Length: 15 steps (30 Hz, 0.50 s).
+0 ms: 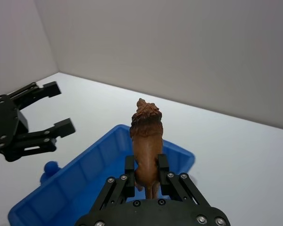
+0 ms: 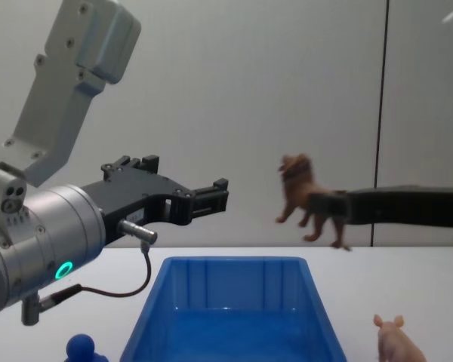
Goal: Pick up the two dolls from the table and place them into the box.
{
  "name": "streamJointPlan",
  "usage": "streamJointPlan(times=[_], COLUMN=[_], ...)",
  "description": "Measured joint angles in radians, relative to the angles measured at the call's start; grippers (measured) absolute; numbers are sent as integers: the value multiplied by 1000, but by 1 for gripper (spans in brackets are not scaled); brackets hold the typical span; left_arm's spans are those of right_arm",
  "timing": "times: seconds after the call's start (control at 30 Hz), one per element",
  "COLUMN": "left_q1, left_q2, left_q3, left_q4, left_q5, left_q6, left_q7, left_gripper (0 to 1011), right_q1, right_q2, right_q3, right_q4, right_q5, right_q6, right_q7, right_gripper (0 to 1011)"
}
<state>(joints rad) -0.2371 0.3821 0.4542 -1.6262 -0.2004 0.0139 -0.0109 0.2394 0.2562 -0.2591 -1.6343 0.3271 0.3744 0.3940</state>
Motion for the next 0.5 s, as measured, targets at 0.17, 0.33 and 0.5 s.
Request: streamJointPlan(times=[0.17, 0.33, 0.5], left_q1=[0, 0, 0], left_q2=[0, 0, 0], left_q3=[0, 0, 0], left_q4=[0, 0, 0], left_q5=[0, 0, 0], left_q6=[0, 0, 0], left_q7=[0, 0, 0], left_gripper=[1001, 1001, 1001], right_q1=[33, 53, 67], right_q2=[-35, -57, -71], right_q3=[-30, -51, -66], right_q4=[43, 75, 101], right_q5=[-20, -38, -57], right_q6=[26, 38, 37], right_q7=[33, 51, 61], right_gripper=[310, 454, 626])
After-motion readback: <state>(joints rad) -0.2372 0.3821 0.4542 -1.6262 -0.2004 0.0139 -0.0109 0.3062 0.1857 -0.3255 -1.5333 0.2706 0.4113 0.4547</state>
